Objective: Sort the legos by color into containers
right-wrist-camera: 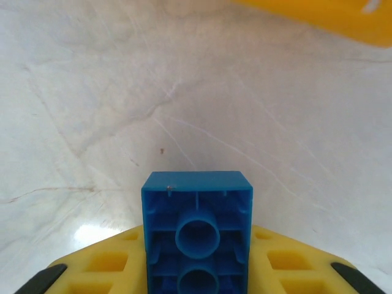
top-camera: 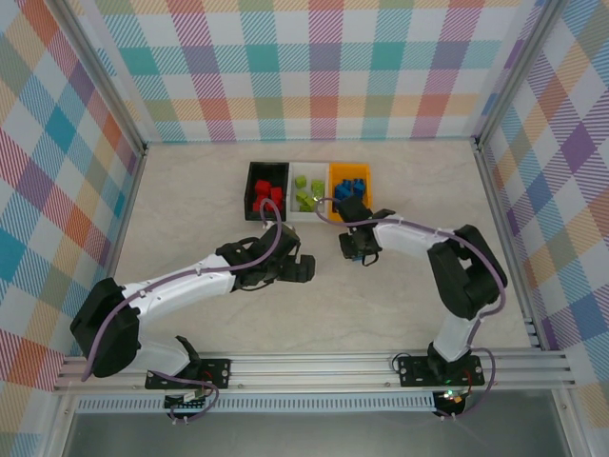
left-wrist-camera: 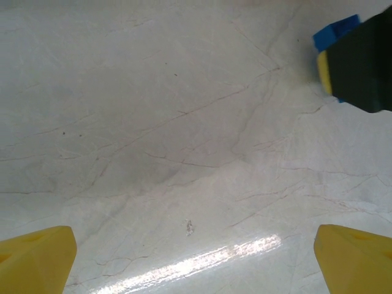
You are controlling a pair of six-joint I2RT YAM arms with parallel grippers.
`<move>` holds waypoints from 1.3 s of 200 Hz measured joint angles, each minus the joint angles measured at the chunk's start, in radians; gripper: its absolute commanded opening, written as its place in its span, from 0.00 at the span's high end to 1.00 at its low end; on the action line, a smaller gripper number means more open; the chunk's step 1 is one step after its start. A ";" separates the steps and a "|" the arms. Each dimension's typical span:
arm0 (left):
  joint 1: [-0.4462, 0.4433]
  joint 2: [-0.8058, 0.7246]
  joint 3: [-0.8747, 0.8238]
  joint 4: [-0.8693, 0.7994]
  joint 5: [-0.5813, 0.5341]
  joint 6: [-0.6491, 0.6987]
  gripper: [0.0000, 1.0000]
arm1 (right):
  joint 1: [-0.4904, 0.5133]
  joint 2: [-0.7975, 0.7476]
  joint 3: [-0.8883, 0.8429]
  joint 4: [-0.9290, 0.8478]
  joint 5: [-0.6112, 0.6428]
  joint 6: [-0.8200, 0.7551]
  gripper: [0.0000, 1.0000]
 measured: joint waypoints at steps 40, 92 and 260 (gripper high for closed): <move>0.000 -0.138 -0.028 -0.010 -0.087 -0.004 0.00 | -0.034 -0.112 0.134 -0.029 -0.009 -0.001 0.70; 0.003 -0.332 -0.035 -0.086 -0.211 -0.023 0.00 | -0.127 0.117 0.500 -0.016 -0.016 -0.003 0.67; 0.018 -0.344 -0.024 -0.132 -0.543 0.000 0.00 | -0.162 -0.186 0.216 0.170 0.005 0.057 0.00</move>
